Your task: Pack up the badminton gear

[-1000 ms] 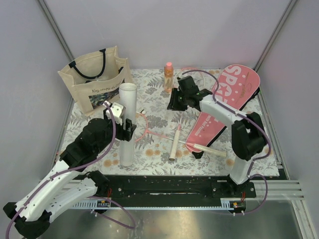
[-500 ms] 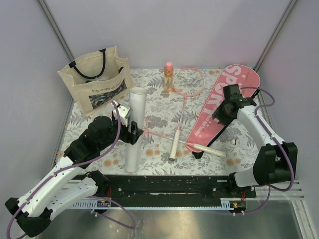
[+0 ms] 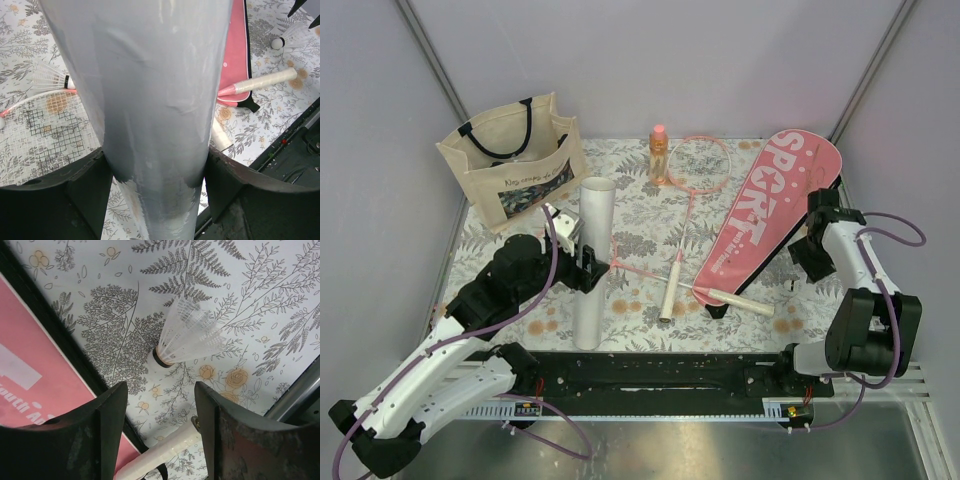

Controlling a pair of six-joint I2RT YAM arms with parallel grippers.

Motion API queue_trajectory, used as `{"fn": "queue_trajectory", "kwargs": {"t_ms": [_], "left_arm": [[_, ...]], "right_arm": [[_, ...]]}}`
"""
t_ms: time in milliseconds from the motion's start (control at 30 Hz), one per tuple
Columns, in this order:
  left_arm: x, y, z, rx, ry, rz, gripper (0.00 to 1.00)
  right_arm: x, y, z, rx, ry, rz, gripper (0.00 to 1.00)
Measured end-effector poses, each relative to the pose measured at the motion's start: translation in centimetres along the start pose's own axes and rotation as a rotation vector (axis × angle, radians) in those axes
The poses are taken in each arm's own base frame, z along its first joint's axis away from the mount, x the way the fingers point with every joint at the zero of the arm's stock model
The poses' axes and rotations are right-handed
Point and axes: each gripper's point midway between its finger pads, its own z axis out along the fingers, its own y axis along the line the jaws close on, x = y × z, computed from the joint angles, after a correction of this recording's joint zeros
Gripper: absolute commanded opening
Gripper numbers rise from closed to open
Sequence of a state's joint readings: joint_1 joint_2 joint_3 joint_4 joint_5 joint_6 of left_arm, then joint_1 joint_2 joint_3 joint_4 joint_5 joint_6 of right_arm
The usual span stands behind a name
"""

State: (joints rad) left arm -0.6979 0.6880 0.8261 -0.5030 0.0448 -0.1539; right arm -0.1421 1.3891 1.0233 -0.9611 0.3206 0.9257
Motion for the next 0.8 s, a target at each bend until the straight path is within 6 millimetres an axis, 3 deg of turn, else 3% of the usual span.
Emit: {"fn": "queue_trajectory", "kwargs": {"t_ms": [100,200,533,800], "left_arm": [[0.0,-0.2,0.0,0.008,0.001,-0.002,0.58],[0.0,-0.2,0.0,0.012,0.002,-0.004,0.58],[0.0,-0.5,-0.1,0.025,0.002,-0.011,0.58],[0.1,-1.2,-0.1,0.056,0.007,-0.025,0.59]], "right_arm": [[-0.1,-0.7,0.4,0.023,-0.001,0.009,0.65],[-0.6,-0.9,0.7,0.005,-0.018,-0.031,0.57],[-5.3,-0.9,-1.6,-0.255,-0.211,-0.159,0.75],[-4.3,-0.7,0.7,-0.312,-0.085,-0.204,0.80]]}}
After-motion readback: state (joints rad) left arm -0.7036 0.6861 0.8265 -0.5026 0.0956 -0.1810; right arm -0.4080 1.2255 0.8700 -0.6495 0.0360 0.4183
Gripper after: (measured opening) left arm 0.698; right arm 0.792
